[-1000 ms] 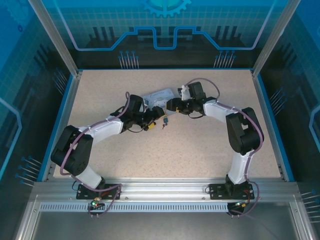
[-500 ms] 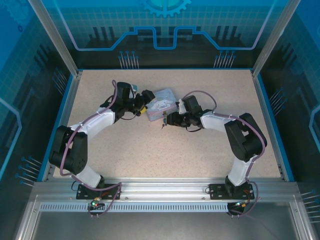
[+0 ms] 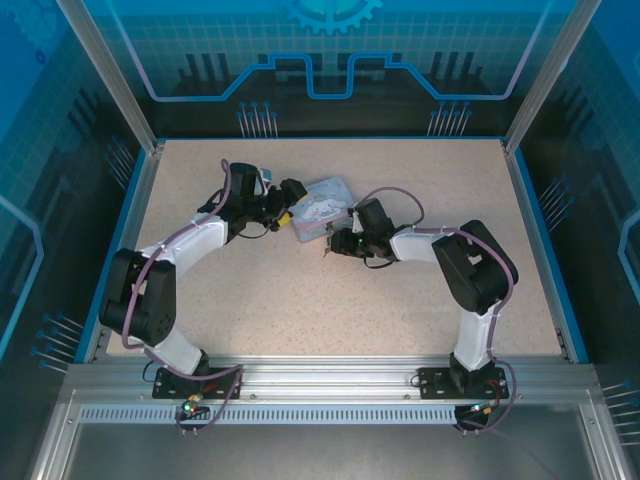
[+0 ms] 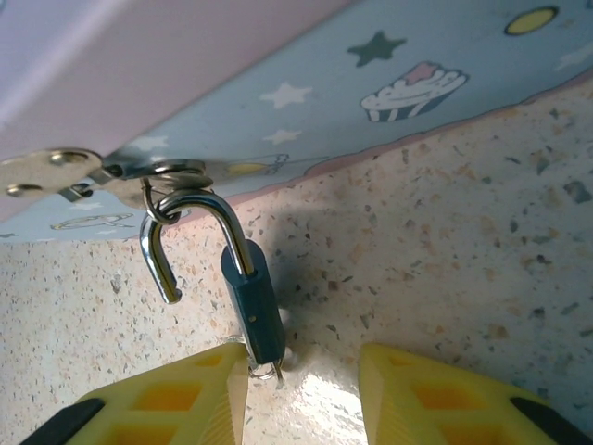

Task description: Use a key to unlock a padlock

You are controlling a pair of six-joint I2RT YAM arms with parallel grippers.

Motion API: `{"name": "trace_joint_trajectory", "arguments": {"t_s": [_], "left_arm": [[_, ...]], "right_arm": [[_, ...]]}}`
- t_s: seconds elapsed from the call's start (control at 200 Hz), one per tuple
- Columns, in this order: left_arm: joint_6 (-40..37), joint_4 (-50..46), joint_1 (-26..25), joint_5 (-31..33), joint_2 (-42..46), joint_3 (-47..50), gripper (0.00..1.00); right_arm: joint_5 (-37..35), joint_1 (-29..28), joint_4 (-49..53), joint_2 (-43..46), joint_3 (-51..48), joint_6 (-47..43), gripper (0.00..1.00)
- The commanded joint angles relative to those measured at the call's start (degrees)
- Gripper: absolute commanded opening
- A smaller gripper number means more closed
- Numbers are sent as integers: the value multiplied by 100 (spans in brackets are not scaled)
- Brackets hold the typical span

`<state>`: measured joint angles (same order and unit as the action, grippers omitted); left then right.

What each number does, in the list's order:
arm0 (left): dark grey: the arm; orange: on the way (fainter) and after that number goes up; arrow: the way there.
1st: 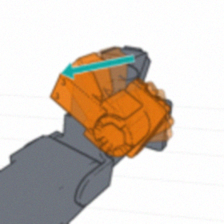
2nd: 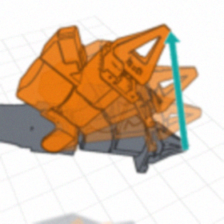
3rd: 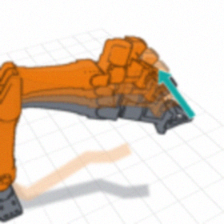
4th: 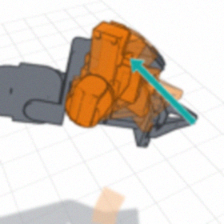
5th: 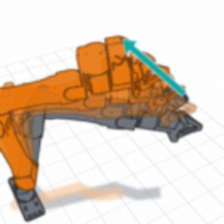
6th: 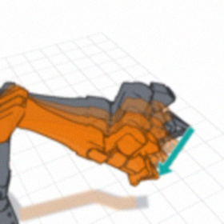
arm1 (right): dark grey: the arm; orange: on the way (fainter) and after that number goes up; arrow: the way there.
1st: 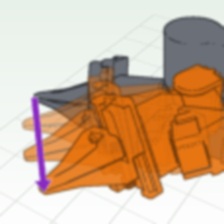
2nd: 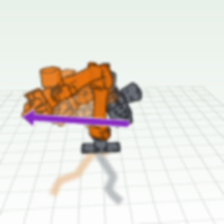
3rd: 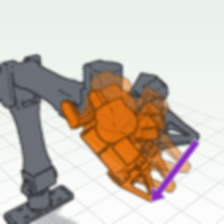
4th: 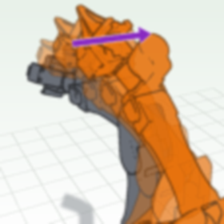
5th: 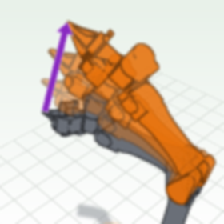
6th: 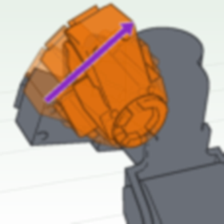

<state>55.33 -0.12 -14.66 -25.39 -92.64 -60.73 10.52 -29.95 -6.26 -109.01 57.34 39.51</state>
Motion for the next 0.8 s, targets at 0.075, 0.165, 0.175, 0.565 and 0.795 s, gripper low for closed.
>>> {"name": "trace_joint_trajectory", "arguments": {"t_s": [0.075, 0.165, 0.175, 0.565, 0.795], "left_arm": [[-8, 87, 59, -216, -157, -220, 83], [13, 115, 59, -223, -188, -221, 83], [13, 117, 59, -228, -192, -225, 83], [39, 145, 68, -239, -254, -237, 83], [48, 153, 77, -206, -289, -255, 83]], "right_arm": [[-88, -72, -200, -258, 120, 75, 36], [-64, -81, -217, -314, 170, 84, 36], [-60, -87, -220, -318, 176, 90, 36], [71, -134, -244, -472, 348, 110, 33], [90, -159, -270, -525, 348, 131, 26]]}}
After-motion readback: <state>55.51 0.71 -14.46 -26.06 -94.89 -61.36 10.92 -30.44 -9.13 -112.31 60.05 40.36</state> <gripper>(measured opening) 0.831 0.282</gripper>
